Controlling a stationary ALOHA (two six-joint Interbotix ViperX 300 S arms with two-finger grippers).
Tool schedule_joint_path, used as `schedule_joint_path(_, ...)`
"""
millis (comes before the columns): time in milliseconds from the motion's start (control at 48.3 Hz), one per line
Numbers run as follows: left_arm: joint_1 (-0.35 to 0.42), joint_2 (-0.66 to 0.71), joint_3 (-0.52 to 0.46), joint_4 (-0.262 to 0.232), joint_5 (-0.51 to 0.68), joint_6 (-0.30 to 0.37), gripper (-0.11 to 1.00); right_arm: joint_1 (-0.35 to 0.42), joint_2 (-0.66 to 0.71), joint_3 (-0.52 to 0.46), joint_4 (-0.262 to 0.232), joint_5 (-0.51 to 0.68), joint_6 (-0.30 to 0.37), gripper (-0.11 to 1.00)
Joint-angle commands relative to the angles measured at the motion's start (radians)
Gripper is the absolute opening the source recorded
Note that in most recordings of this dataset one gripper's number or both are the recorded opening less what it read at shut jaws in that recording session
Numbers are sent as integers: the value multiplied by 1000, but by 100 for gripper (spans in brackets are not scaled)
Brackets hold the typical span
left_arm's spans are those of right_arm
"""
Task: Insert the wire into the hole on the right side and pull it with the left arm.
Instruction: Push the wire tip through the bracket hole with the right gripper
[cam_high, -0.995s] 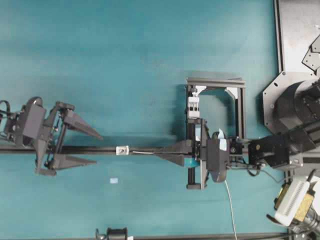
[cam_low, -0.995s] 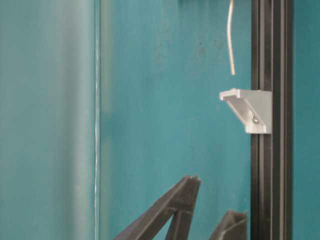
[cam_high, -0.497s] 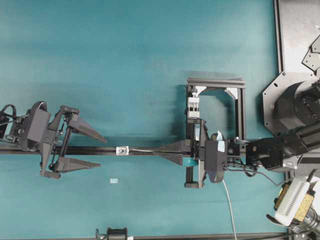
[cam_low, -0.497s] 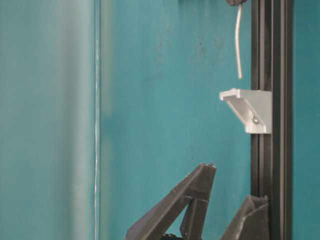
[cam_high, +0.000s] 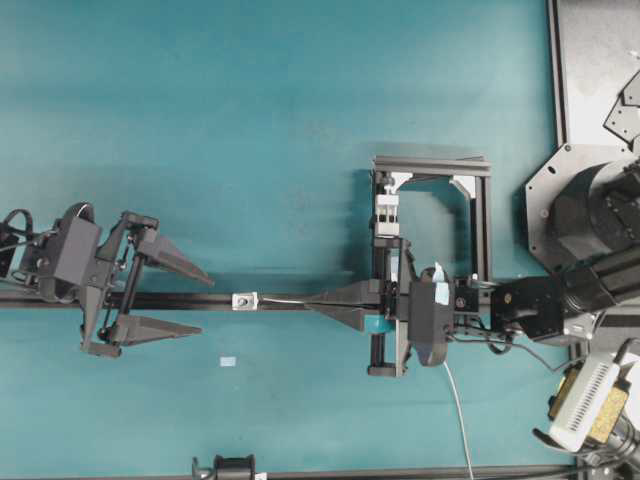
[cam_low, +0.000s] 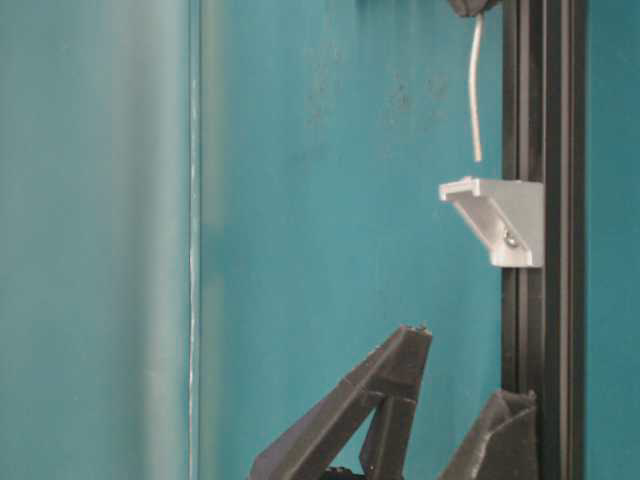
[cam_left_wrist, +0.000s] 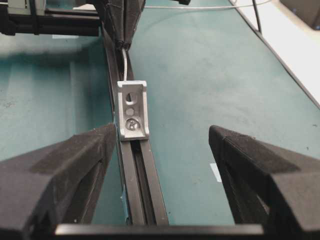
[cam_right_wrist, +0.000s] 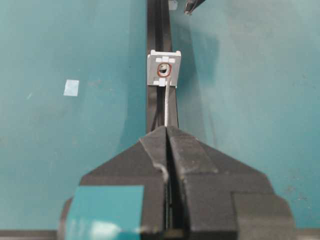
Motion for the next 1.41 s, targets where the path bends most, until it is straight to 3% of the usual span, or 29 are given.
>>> schedule_joint_path(0,-5,-14,-11,-2,-8,0,91,5,-12,-11,2,-11,2,2)
schedule_joint_path(1388,-3,-20,-28,0,20,0,91,-23,40,-64,-3,-5,-14,2)
